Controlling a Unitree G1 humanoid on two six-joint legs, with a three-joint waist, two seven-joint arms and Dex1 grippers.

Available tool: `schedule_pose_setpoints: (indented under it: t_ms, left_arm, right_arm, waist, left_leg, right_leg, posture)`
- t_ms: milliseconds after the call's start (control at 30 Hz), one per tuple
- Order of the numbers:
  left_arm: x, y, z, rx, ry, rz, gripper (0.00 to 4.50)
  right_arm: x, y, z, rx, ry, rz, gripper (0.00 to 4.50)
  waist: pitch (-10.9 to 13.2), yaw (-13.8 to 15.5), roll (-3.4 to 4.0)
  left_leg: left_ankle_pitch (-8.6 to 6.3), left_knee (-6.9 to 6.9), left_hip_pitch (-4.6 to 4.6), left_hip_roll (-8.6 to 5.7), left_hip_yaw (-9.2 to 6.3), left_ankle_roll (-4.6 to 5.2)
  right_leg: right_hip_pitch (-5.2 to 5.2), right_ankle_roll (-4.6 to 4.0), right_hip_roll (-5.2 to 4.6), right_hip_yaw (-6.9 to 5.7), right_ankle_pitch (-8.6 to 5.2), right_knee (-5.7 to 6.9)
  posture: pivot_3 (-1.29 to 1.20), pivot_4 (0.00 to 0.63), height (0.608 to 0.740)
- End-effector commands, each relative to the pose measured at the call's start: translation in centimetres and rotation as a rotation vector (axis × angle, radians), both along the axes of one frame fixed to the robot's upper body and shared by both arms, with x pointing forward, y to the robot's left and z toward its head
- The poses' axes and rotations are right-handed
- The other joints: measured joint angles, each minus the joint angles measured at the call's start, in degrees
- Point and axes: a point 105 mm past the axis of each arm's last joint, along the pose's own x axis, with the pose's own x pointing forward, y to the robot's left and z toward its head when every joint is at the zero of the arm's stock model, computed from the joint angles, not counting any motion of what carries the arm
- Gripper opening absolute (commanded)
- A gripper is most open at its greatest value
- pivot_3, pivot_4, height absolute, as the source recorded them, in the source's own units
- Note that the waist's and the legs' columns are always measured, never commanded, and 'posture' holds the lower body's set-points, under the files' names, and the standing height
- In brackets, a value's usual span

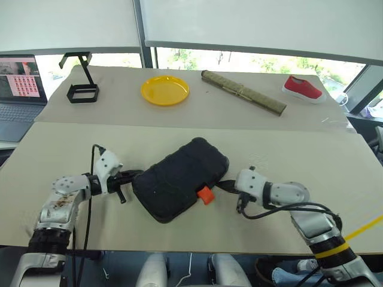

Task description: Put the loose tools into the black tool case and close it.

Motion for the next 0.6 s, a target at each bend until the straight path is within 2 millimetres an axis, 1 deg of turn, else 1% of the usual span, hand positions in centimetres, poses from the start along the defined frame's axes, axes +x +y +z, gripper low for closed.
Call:
schedule_pose_setpoints:
  t_ms: [33, 133, 233, 267, 333, 500, 600]
  left_arm:
    - [-0.4, -2.2, 4.6, -0.037, -0.058, -0.156, 0.02]
    - [-1.2, -4.6, 4.8, -0.012, -0.025, -0.28, 0.02]
    - [-1.3, -6.7, 3.5, 0.074, -0.031, -0.367, 0.02]
    - [-1.2, -7.2, 3.1, 0.083, -0.034, -0.372, 0.02]
    - [-0.8, -7.6, 2.5, 0.104, -0.037, -0.368, 0.02]
    - [0.0, -7.1, 1.5, 0.148, -0.016, -0.349, 0.02]
    - [0.2, -7.1, 1.4, 0.151, -0.015, -0.351, 0.02]
  right_arm:
    - [-2.6, -0.7, 1.6, 0.048, 0.086, 0.054, 0.0]
    - [-4.6, -0.1, 2.5, 0.099, 0.164, 0.096, 0.0]
    - [-6.4, 1.3, 2.6, 0.108, 0.236, 0.148, 0.0]
    - [-6.6, 1.7, 2.6, 0.104, 0.237, 0.157, 0.0]
    - [-6.3, 2.4, 2.6, 0.123, 0.236, 0.151, 0.0]
    - [-5.2, 3.7, 2.3, 0.123, 0.204, 0.158, 0.0]
    - [-4.9, 4.4, 2.5, 0.13, 0.191, 0.177, 0.0]
  waist:
    - [0.01, 0.43, 0.0]
    - [0.02, 0.41, 0.03]
    - [0.02, 0.08, 0.03]
    - [0.02, -0.02, 0.03]
    - [0.02, -0.23, 0.01]
    - [0.02, -0.38, 0.01]
    - [0.02, -0.35, 0.01]
  left_leg:
    - [0.0, 0.03, -0.02, 0.0, -0.01, 0.0]
    - [-0.01, 0.07, -0.02, -0.05, -0.01, 0.01]
    - [-0.01, 0.06, 0.09, -0.05, -0.01, 0.01]
    - [-0.01, 0.04, 0.09, -0.04, -0.01, 0.01]
    - [-0.01, 0.04, 0.08, -0.03, -0.02, 0.01]
    - [0.0, 0.07, 0.08, -0.05, -0.04, 0.01]
    - [0.0, 0.08, 0.09, -0.05, -0.04, 0.01]
  right_leg:
    - [0.0, 0.0, -0.01, -0.02, 0.0, -0.02]
    - [0.05, 0.04, -0.05, -0.01, -0.02, -0.02]
    - [0.12, 0.05, -0.02, 0.02, -0.03, -0.01]
    - [0.11, 0.05, 0.0, 0.04, -0.03, -0.01]
    - [0.1, 0.04, 0.02, 0.04, -0.03, -0.02]
    - [0.1, 0.05, 0.03, 0.05, -0.03, -0.01]
    - [0.1, 0.05, 0.02, 0.05, -0.03, 0.0]
  posture:
    - [0.0, 0.15, 0.74]
    - [0.0, 0.15, 0.74]
    - [0.0, 0.15, 0.74]
    - [0.0, 0.15, 0.74]
    - [0.0, 0.15, 0.74]
    - [0.0, 0.15, 0.74]
    - [0.0, 0.15, 0.74]
